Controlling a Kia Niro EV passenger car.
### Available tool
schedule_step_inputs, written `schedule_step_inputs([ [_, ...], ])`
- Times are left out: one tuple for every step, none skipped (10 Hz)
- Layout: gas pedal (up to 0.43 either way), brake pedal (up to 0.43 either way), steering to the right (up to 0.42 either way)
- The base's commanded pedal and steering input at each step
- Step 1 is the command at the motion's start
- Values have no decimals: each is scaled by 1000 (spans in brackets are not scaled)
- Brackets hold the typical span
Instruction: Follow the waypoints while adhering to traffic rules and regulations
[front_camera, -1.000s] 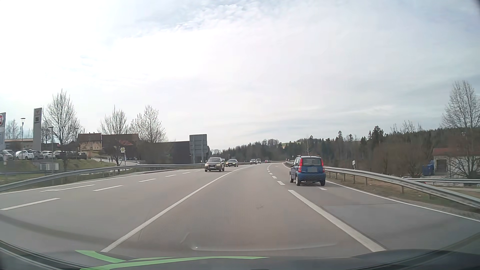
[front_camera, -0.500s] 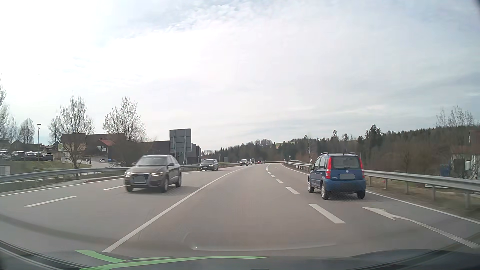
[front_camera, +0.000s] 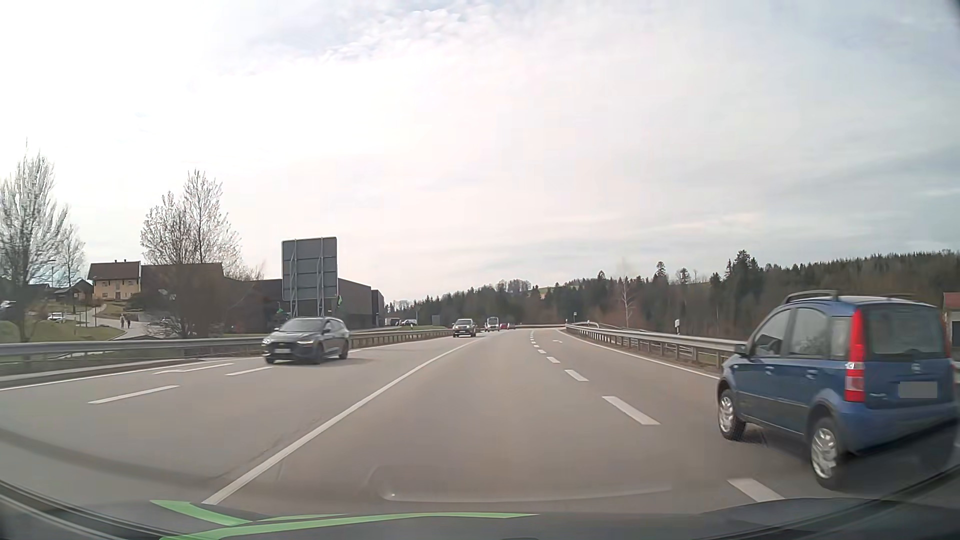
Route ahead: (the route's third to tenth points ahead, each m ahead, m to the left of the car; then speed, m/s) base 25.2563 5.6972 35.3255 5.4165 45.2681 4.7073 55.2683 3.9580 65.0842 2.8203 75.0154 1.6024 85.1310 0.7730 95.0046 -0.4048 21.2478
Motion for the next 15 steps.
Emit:
schedule_step_inputs([
  [130,0,12],
  [130,0,12],
  [130,0,13],
  [130,0,14],
  [138,0,13],
  [138,0,13],
  [138,0,14],
  [150,0,13],
  [150,0,14],
  [150,0,13],
  [150,0,13],
  [150,0,13],
  [150,0,12],
  [157,0,11],
  [157,0,10],
])
